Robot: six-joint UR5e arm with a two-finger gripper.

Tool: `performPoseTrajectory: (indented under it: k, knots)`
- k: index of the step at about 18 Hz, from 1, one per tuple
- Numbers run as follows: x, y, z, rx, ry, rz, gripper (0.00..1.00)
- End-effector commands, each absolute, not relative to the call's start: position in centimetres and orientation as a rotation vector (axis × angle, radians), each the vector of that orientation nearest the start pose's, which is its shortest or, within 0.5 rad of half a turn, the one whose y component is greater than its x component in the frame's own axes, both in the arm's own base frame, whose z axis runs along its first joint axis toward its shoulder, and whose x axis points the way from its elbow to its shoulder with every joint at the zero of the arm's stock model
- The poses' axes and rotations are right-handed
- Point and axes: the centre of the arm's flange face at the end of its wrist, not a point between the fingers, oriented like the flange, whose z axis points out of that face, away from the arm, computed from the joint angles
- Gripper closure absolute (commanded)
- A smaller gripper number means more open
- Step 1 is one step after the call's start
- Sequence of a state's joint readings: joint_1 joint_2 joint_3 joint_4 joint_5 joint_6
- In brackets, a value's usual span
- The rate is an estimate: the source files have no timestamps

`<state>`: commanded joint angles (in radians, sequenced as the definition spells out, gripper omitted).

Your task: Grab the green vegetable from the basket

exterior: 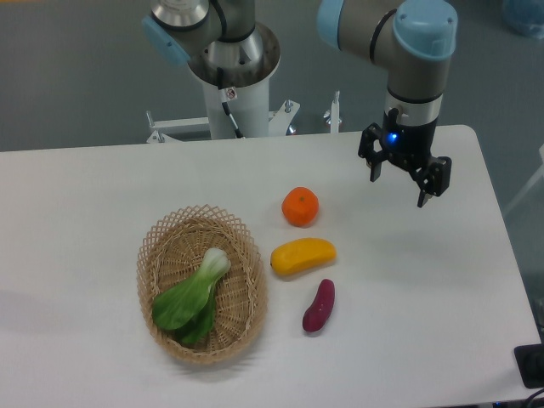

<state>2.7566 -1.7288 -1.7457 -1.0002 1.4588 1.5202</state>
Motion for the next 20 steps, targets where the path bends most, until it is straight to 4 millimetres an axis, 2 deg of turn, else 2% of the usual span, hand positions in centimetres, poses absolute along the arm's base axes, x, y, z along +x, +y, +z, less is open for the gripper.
performPoseTrajectory:
  k: [6,10,12,15,20]
  knots:
    - [-45.8,34.6,37.9,-2.921,0.439,0.296,0.00]
    - [-43.4,36.4,37.8,-2.916,0.399,0.269,0.00]
    - [-41.5,38.4,37.7,-2.914,0.333,0.248,0.00]
    - [-38.2,42.5,38.0,-2.897,0.181,0.224,0.00]
    - [-29.5,50.5,35.8,-2.866,0.062,0.162,0.00]
